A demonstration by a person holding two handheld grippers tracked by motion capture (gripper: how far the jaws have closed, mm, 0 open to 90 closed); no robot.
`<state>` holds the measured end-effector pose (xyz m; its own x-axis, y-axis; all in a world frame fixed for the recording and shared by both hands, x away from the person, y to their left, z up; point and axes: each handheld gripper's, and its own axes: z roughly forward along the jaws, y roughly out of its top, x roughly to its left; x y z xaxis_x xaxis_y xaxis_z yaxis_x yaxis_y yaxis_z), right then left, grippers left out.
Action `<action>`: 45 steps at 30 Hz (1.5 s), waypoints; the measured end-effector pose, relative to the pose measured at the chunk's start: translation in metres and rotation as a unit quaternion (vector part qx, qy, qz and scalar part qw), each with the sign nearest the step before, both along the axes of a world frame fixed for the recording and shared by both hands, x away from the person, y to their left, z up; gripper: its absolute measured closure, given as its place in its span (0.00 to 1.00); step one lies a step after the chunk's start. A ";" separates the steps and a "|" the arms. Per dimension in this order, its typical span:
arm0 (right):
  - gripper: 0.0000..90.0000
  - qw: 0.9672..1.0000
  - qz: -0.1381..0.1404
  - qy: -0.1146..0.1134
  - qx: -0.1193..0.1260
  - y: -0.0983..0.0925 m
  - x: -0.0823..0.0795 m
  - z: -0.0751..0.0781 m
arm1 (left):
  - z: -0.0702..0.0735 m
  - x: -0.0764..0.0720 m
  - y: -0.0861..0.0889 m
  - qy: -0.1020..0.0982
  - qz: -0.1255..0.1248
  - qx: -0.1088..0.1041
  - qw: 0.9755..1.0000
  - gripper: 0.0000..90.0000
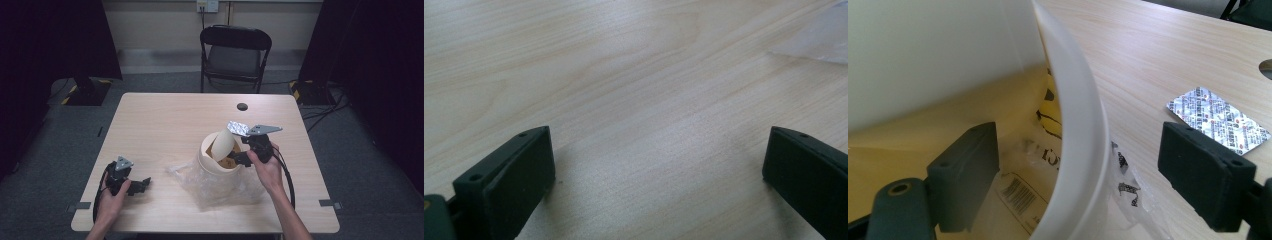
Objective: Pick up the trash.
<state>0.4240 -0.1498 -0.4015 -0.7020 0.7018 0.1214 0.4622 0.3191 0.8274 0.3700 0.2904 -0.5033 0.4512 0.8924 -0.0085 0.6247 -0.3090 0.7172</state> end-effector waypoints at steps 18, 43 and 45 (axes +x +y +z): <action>0.17 1.000 -0.004 -0.012 0.020 -0.018 -0.006 0.017 | 0.000 0.000 0.000 0.000 0.000 0.000 1.000 0.00; 0.17 0.998 -0.050 0.014 -0.042 -0.059 0.085 -0.015 | 0.000 0.000 0.000 0.000 0.000 0.000 1.000 0.00; 0.17 0.998 -0.048 0.018 -0.047 -0.057 0.098 -0.024 | 0.000 0.000 0.000 0.000 -0.001 0.000 1.000 0.00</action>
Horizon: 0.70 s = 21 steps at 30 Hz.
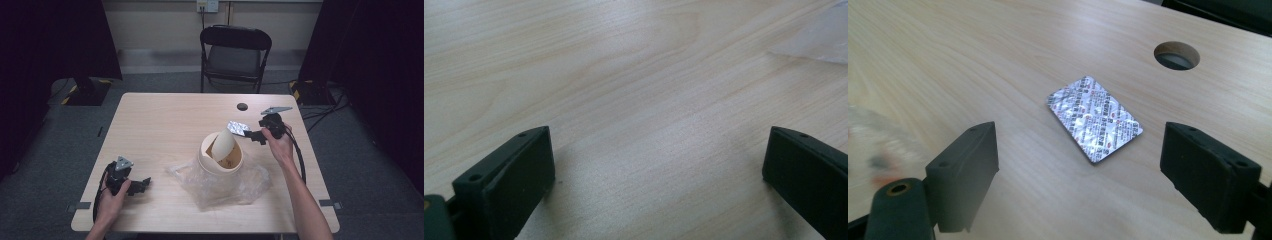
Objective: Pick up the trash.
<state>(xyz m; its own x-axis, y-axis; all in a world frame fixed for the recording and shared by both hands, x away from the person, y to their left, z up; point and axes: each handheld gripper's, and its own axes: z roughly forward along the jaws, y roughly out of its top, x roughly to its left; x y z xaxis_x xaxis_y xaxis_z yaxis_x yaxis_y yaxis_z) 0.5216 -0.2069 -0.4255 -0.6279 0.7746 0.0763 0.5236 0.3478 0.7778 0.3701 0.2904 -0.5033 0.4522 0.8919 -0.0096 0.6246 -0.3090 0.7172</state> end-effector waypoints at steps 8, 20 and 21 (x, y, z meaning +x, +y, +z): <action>0.19 1.000 0.005 0.029 -0.011 0.009 0.040 -0.042 | -0.001 0.000 -0.001 -0.003 0.008 -0.008 1.000 0.00; 0.26 1.000 0.000 0.014 0.007 0.008 0.068 -0.073 | -0.001 0.000 -0.001 -0.003 0.007 -0.008 1.000 0.00; 0.26 1.000 0.000 0.014 0.007 0.008 0.068 -0.073 | -0.001 0.000 -0.001 -0.003 0.007 -0.008 1.000 0.00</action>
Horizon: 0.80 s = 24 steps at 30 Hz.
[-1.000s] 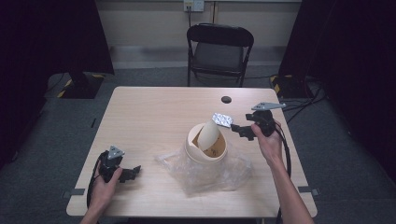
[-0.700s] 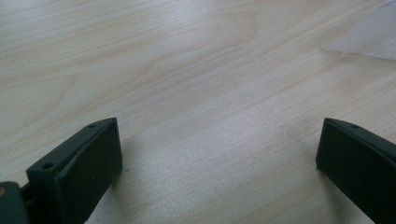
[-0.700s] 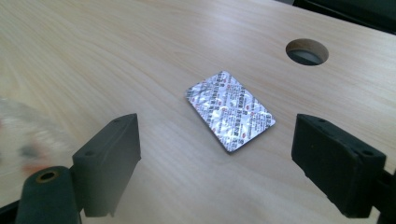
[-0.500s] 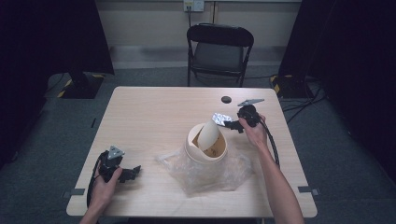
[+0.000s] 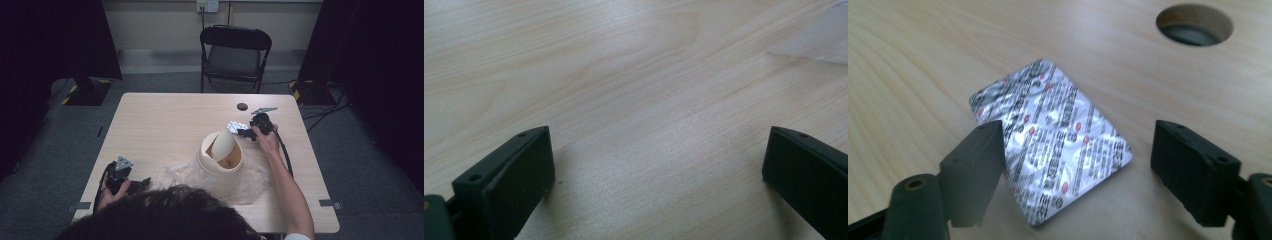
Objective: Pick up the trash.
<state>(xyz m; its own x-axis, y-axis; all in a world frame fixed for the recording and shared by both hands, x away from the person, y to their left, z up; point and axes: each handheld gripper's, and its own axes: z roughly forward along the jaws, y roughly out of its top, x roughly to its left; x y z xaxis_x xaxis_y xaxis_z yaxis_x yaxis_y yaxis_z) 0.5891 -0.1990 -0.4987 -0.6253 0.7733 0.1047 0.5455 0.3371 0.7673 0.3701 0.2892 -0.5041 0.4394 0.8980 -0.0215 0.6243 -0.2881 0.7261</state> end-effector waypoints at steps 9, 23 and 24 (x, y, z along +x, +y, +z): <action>0.29 0.999 0.030 0.001 -0.037 0.014 0.002 0.002 | 0.001 0.000 0.001 0.003 -0.006 0.008 1.000 0.00; 0.44 0.998 0.015 0.008 -0.054 0.004 -0.021 0.006 | 0.001 -0.002 0.002 0.003 -0.011 0.012 1.000 0.00; 0.44 0.998 0.015 0.008 -0.054 0.004 -0.021 0.006 | 0.001 -0.002 0.002 0.002 -0.010 0.010 1.000 0.00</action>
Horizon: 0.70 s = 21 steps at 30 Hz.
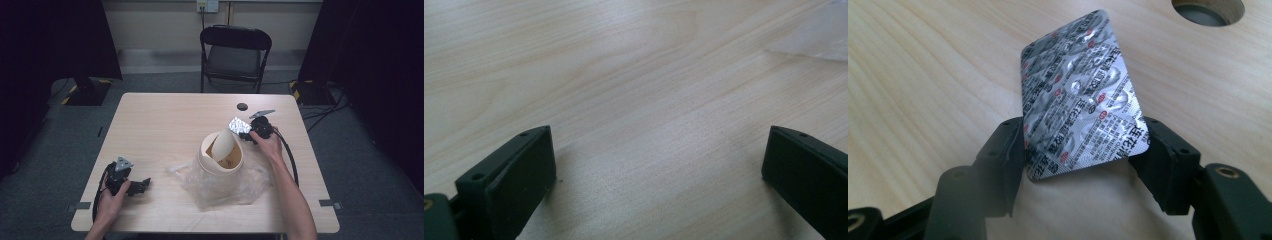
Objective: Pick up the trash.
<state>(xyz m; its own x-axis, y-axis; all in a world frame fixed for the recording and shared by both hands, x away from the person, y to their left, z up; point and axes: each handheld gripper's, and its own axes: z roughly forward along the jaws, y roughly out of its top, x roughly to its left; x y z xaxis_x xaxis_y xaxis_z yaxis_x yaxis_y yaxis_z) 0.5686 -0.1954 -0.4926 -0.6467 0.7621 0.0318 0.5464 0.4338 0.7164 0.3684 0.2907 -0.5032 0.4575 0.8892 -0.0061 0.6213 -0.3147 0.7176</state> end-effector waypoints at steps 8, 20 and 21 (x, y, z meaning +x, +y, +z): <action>0.29 1.000 -0.020 -0.004 -0.007 -0.010 -0.010 0.002 | 0.000 0.000 0.000 0.000 0.000 -0.001 1.000 0.00; 0.26 1.000 -0.005 -0.011 -0.018 0.004 -0.002 -0.002 | 0.000 0.000 0.001 0.003 -0.005 0.004 1.000 0.00; 0.27 1.000 -0.012 -0.007 -0.016 0.003 -0.003 -0.002 | 0.000 0.000 0.001 0.002 -0.005 0.005 1.000 0.00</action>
